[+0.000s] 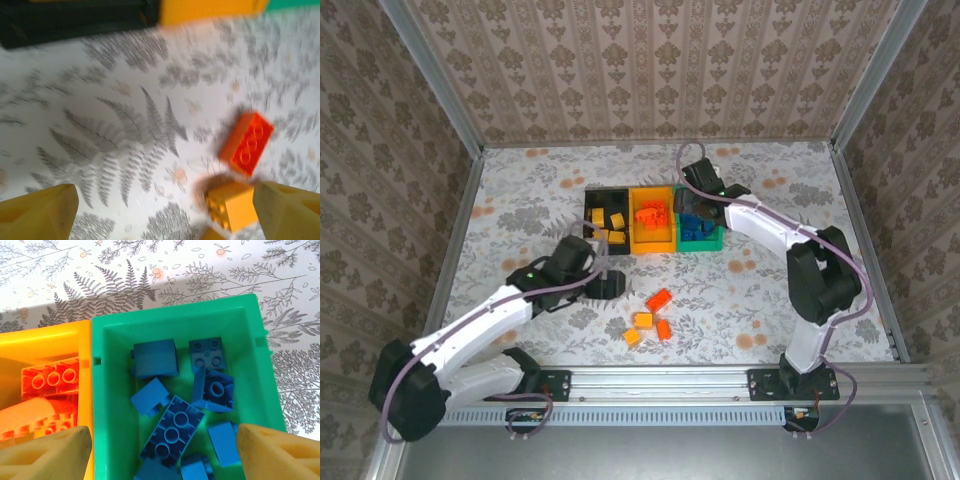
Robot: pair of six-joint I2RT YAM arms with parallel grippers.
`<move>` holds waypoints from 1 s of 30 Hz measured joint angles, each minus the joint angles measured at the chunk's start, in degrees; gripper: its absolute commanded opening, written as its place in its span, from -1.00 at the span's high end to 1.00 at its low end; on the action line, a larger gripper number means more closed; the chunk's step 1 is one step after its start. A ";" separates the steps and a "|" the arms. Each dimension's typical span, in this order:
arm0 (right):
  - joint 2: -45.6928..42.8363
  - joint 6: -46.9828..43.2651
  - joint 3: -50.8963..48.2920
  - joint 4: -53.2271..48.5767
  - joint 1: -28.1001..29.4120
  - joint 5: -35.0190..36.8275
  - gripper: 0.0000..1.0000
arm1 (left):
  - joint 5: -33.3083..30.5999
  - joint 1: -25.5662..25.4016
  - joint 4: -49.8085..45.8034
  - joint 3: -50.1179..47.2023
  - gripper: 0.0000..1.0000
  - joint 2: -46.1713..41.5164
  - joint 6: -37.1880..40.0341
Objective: Sort the legos into containers by color
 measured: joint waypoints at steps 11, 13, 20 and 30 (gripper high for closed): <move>-4.63 0.09 -7.63 1.70 -0.02 -0.31 -0.57 | -6.19 -22.69 -8.22 8.04 -0.60 17.38 5.64; -4.63 0.11 -7.76 1.70 -0.02 -0.31 -0.57 | -6.62 -23.52 -8.90 9.05 -0.56 20.22 6.01; -4.96 0.09 -8.13 2.32 -0.20 -0.31 -0.57 | -7.13 -24.70 -9.42 9.90 -0.42 23.93 6.56; -5.09 0.28 -8.15 2.84 -0.94 -0.28 -0.58 | -5.20 -24.63 -10.64 9.92 0.08 24.02 7.56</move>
